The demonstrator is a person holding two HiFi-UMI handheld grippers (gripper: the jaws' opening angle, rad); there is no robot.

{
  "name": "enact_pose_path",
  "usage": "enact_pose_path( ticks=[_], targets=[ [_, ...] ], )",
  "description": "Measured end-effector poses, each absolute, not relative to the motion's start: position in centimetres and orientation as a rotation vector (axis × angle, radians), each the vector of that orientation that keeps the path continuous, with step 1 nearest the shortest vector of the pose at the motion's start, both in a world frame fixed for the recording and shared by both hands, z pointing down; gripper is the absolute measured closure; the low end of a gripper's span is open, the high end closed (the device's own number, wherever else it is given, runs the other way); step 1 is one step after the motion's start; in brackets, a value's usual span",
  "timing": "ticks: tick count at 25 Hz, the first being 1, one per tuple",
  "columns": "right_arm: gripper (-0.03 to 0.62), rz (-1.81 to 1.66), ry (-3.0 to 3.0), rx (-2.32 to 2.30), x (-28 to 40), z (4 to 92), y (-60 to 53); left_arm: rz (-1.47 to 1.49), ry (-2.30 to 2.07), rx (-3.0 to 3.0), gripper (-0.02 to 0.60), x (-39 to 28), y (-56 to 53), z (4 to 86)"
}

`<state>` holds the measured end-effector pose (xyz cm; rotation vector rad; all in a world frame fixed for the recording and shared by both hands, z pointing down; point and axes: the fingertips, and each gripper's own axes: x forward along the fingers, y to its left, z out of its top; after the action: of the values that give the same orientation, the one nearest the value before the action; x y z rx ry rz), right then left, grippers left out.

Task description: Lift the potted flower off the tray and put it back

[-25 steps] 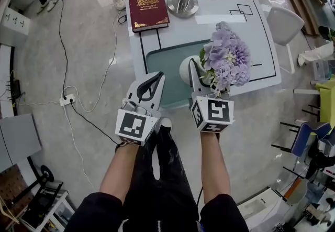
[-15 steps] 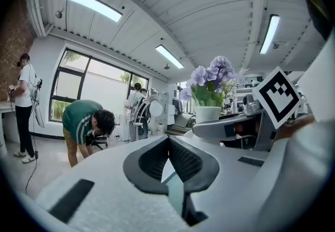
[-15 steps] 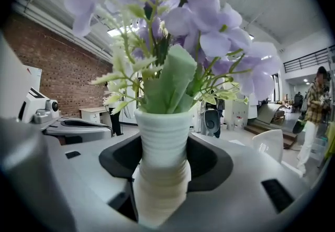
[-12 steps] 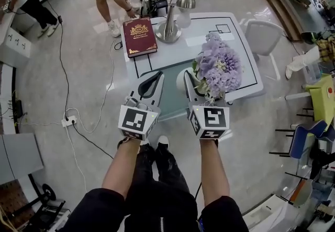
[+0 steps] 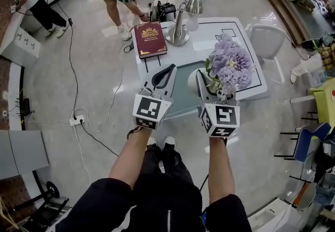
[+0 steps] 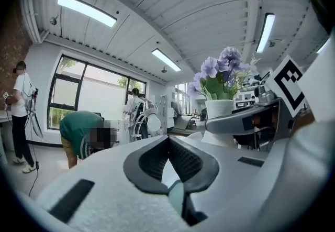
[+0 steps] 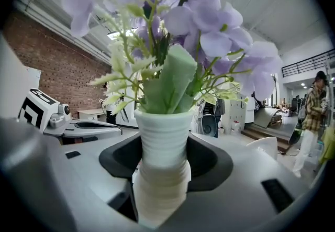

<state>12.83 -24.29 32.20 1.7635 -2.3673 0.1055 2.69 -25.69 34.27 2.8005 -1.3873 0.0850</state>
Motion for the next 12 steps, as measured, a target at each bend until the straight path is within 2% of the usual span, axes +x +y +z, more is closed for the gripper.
enact_pose_path(
  ticks=[12],
  targets=[
    [0.345, 0.134, -2.349, 1.778, 12.2, 33.3, -22.9, 0.08, -1.33, 2.84, 0.577, 2.4, -24.5, 34.6]
  ],
)
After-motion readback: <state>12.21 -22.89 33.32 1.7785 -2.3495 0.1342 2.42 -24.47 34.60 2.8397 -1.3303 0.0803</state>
